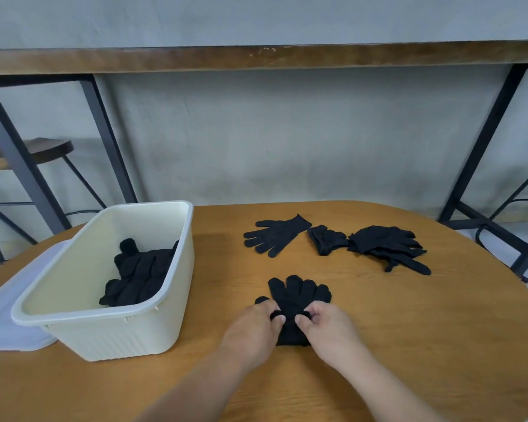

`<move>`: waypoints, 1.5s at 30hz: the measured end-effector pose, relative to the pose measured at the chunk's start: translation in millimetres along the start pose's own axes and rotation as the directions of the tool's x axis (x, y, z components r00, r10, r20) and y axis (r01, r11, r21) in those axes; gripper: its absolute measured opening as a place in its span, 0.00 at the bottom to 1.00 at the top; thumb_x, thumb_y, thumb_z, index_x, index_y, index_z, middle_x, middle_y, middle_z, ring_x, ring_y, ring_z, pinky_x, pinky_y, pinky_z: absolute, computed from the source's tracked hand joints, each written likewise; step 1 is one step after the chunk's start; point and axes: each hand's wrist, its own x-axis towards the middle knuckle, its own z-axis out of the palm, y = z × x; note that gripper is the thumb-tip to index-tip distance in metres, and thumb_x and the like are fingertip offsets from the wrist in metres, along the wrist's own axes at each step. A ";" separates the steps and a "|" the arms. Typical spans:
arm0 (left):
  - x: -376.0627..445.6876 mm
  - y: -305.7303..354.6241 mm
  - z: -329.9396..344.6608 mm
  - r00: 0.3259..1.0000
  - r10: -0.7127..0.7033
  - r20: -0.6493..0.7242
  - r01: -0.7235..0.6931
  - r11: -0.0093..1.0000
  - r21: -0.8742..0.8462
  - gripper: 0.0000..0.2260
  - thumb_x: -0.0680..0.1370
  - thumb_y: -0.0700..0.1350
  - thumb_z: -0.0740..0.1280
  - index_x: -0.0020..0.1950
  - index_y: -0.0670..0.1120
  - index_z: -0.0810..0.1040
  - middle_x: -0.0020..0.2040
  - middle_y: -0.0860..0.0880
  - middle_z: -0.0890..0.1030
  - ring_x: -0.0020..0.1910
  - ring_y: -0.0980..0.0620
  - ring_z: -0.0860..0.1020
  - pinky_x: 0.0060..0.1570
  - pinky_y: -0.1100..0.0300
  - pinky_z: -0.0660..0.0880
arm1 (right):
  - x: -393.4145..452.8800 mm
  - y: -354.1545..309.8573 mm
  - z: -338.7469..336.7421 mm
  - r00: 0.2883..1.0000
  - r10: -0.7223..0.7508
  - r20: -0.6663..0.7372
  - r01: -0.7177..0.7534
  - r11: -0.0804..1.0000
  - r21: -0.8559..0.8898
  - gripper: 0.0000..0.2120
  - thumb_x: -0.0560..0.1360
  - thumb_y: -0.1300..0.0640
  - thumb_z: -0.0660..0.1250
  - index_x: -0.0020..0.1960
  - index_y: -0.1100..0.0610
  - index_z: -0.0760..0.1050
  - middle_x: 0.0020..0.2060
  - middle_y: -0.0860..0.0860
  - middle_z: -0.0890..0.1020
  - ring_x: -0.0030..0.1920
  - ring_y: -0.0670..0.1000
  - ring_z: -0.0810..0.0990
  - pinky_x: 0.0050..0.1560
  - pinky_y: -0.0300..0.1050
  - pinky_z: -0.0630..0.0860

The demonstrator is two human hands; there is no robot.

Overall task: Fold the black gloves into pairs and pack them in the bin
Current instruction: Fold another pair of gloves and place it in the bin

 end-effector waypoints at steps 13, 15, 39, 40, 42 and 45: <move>3.4 1.7 -0.1 0.987 0.125 -0.105 -0.110 0.984 0.140 0.07 0.80 0.55 0.60 0.55 0.55 0.70 0.48 0.57 0.73 0.39 0.58 0.71 0.38 0.64 0.67 | -7.7 -1.3 8.7 0.982 -0.097 -0.165 0.050 0.963 -0.266 0.08 0.77 0.47 0.64 0.48 0.43 0.64 0.42 0.42 0.71 0.35 0.47 0.75 0.34 0.39 0.71; 4.7 0.2 -2.8 0.986 0.107 -0.129 -0.093 0.990 0.109 0.08 0.78 0.55 0.64 0.50 0.56 0.65 0.49 0.58 0.66 0.36 0.58 0.68 0.35 0.66 0.63 | -6.3 0.5 7.5 0.979 -0.132 -0.158 0.085 0.957 -0.276 0.08 0.77 0.48 0.65 0.44 0.44 0.66 0.43 0.41 0.70 0.35 0.47 0.75 0.35 0.40 0.73; -18.7 -16.9 -6.5 0.864 0.501 -0.054 -0.485 0.856 0.177 0.14 0.78 0.55 0.56 0.56 0.54 0.76 0.50 0.59 0.76 0.52 0.62 0.68 0.53 0.69 0.65 | -22.4 13.8 -15.8 0.947 -0.304 0.108 0.320 0.928 -0.193 0.12 0.76 0.51 0.63 0.57 0.41 0.78 0.42 0.30 0.78 0.35 0.37 0.75 0.38 0.28 0.68; -20.6 -16.2 -7.3 0.886 0.459 -0.066 -0.448 0.884 0.135 0.12 0.79 0.55 0.56 0.57 0.55 0.76 0.49 0.59 0.75 0.50 0.62 0.69 0.50 0.71 0.65 | -22.5 13.5 -17.8 0.959 -0.259 0.112 0.271 0.956 -0.111 0.11 0.77 0.52 0.65 0.56 0.40 0.77 0.35 0.31 0.78 0.32 0.39 0.75 0.36 0.30 0.69; -24.3 -15.3 -8.4 0.927 0.366 -0.079 -0.361 0.930 0.068 0.10 0.80 0.55 0.57 0.57 0.57 0.74 0.46 0.59 0.74 0.46 0.61 0.71 0.44 0.71 0.67 | -22.1 12.9 -20.7 0.973 -0.171 0.153 0.171 0.985 0.013 0.10 0.78 0.52 0.66 0.55 0.38 0.77 0.27 0.36 0.76 0.29 0.40 0.73 0.34 0.32 0.69; -21.0 -13.2 -6.0 0.966 0.252 -0.061 -0.251 0.968 0.021 0.09 0.81 0.55 0.57 0.59 0.59 0.73 0.44 0.59 0.73 0.43 0.59 0.72 0.41 0.69 0.67 | -17.8 8.0 -21.6 0.976 -0.095 0.194 0.072 0.990 0.125 0.08 0.79 0.53 0.66 0.52 0.40 0.80 0.36 0.36 0.82 0.37 0.38 0.79 0.44 0.35 0.75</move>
